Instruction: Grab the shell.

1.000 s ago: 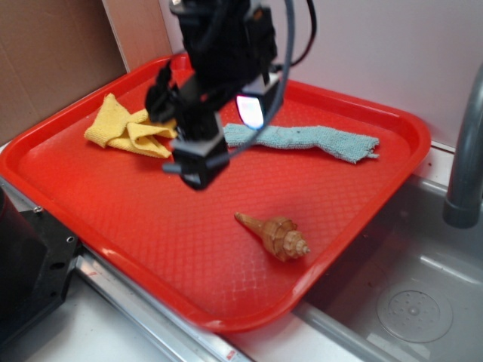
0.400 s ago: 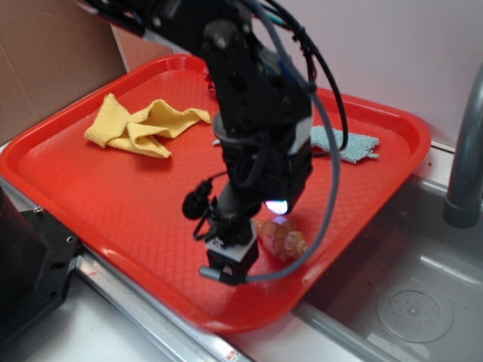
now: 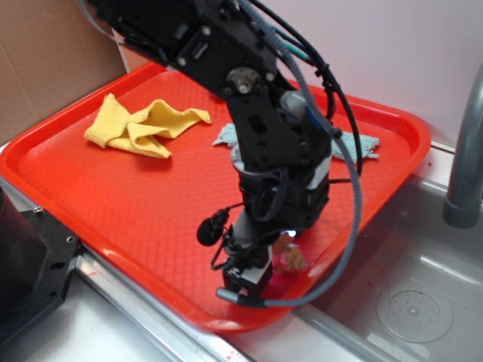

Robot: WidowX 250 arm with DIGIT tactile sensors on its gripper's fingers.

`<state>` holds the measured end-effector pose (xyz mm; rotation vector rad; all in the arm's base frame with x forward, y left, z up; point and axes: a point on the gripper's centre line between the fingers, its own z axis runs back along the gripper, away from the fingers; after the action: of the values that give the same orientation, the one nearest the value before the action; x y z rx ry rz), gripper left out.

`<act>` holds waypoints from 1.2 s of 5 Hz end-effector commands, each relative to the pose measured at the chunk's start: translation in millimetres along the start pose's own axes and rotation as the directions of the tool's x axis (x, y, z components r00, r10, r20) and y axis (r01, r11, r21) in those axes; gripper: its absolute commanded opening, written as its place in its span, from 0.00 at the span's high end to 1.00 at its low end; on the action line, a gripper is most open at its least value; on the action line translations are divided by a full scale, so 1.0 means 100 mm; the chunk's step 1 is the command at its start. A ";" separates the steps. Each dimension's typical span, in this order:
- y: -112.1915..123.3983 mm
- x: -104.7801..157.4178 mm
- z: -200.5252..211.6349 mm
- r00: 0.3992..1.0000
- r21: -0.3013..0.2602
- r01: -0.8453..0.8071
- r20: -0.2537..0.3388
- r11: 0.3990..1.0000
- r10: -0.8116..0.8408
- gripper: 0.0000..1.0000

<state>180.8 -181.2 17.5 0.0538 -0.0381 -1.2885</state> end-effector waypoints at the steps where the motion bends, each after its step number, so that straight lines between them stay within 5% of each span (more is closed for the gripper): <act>1: -0.08 -0.05 0.04 0.995 0.025 -0.102 -0.001 0.994 0.102 1.00; 3: 0.31 -0.54 0.68 0.823 0.003 -0.568 0.011 0.823 0.568 1.00; 4: 0.61 -0.86 1.05 0.657 -0.007 -0.754 -0.007 0.657 0.754 1.00; 6: 0.74 -1.43 1.61 0.216 -0.018 -0.976 -0.053 0.215 0.975 1.00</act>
<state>209.2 -10.8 169.3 0.0030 0.0567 0.0600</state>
